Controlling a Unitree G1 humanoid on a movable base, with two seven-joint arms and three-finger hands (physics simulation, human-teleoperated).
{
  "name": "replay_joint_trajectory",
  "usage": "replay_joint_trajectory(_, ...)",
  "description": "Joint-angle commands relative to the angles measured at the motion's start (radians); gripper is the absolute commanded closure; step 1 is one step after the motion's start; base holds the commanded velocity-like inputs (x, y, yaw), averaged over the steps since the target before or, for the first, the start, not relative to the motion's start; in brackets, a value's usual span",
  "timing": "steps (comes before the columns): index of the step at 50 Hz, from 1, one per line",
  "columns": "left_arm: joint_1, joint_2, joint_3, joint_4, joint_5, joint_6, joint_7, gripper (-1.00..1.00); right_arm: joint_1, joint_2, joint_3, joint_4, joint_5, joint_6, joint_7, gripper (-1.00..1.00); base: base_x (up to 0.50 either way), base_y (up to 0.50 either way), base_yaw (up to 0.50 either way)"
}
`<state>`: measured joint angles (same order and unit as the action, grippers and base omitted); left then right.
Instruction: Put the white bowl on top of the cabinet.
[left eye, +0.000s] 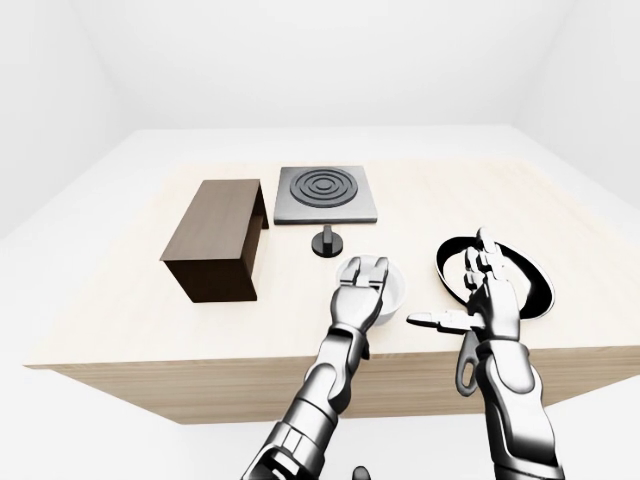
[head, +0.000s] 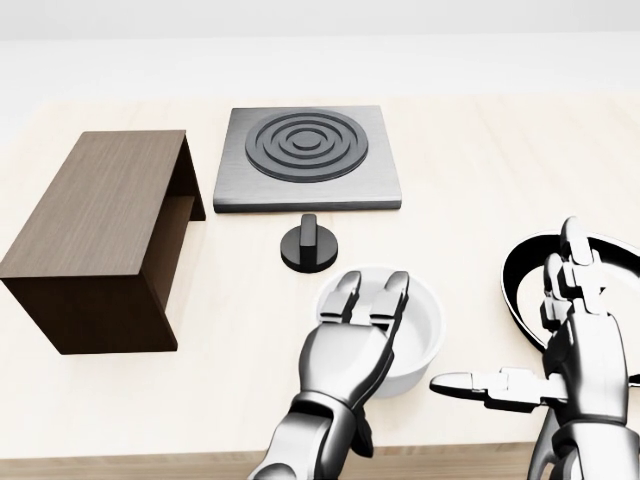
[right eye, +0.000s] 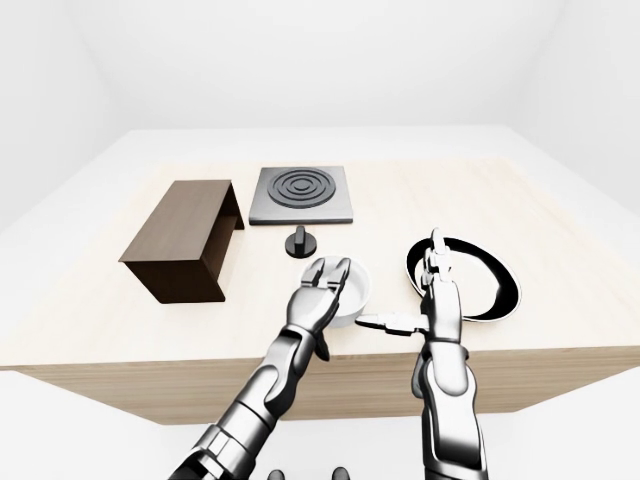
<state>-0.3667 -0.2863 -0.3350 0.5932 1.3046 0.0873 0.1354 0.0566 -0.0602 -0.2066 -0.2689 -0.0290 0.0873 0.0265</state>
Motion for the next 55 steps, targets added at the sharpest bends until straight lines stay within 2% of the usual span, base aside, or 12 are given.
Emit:
replay_joint_trajectory(1, -0.038, -0.003, 0.018, 0.05, 0.015, 0.0, -0.006, -1.0, 0.005, 0.002, 0.0, -0.008, 0.0, 0.0, 0.002, -1.0, 0.0, 0.0, 0.0)
replay_joint_trajectory(7, -0.055, -0.008, 0.019, 0.08, 0.018, 0.0, -0.004, -1.0, 0.006, 0.003, 0.0, -0.013, 0.001, 0.0, 0.003, -1.0, 0.0, 0.0, 0.0)
replay_joint_trajectory(8, -0.084, -0.001, 0.031, 0.18, 0.015, 0.0, 0.027, -1.0, 0.008, 0.005, 0.007, -0.007, -0.008, 0.0, 0.002, -1.0, 0.0, 0.0, 0.0)
replay_joint_trajectory(9, -0.088, -0.002, 0.032, 0.191, 0.014, 0.0, 0.033, -1.0, 0.008, 0.005, 0.008, -0.007, -0.009, 0.0, 0.002, -1.0, 0.0, 0.0, 0.0)
replay_joint_trajectory(31, -0.114, -0.002, 0.043, 0.242, 0.004, 0.0, 0.052, -1.0, 0.008, 0.006, 0.008, -0.008, -0.011, 0.0, 0.002, -1.0, 0.0, 0.0, 0.0)
replay_joint_trajectory(32, -0.112, -0.002, 0.041, 0.24, 0.004, 0.0, 0.052, -0.57, 0.009, 0.006, 0.009, -0.008, -0.011, 0.0, 0.003, -1.0, 0.0, 0.0, 0.0)
replay_joint_trajectory(33, -0.111, -0.002, 0.041, 0.237, 0.004, 0.0, 0.051, 0.56, 0.01, 0.006, 0.009, -0.009, -0.011, 0.0, 0.003, -1.0, 0.0, 0.0, 0.0)
replay_joint_trajectory(34, -0.107, 0.0, 0.037, 0.231, 0.007, 0.0, 0.049, 1.0, 0.01, 0.006, 0.009, -0.009, -0.011, 0.0, 0.003, -1.0, 0.0, 0.0, 0.0)
replay_joint_trajectory(55, -0.104, 0.0, 0.037, 0.228, 0.019, 0.0, 0.056, 1.0, 0.01, 0.007, 0.01, -0.006, -0.011, 0.0, 0.001, -1.0, 0.0, 0.0, 0.0)
